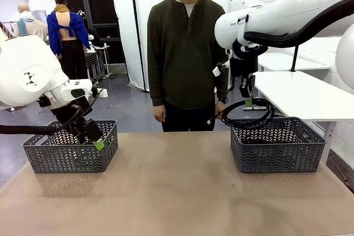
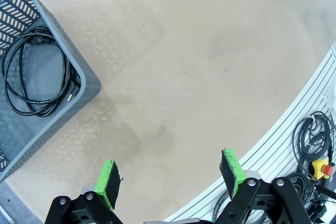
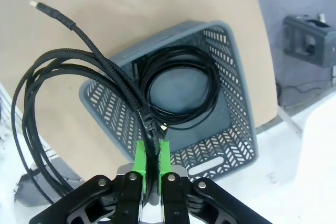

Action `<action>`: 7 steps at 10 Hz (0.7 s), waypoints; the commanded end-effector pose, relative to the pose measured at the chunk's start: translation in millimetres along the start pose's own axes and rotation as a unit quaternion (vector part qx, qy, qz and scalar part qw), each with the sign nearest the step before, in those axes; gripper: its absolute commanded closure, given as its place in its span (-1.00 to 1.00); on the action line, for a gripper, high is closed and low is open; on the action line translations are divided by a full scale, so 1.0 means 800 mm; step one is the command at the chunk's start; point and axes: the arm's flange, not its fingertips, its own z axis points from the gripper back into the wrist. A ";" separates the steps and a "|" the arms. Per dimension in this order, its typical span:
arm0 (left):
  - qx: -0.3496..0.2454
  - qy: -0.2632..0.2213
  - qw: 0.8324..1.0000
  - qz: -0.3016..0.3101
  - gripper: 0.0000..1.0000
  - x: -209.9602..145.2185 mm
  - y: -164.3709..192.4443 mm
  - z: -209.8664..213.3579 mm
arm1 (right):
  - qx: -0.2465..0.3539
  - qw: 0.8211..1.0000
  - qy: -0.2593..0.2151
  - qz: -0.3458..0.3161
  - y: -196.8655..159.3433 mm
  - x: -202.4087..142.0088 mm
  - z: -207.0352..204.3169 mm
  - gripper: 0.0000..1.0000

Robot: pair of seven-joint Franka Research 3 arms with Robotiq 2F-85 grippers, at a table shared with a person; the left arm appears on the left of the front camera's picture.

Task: Organize the cables according to human instructions.
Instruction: Pick up a bundle of cables and place it in the basket indicated by the human.

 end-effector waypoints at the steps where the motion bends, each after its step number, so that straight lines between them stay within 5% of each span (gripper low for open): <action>1: 0.002 -0.003 1.000 0.004 -1.00 0.000 0.000 0.001 | 0.028 0.999 -0.021 0.025 -0.011 0.000 -0.008 1.00; 7: 0.002 -0.003 1.000 0.004 -1.00 0.000 0.000 0.001 | 0.000 1.000 0.000 0.000 0.000 0.000 0.000 1.00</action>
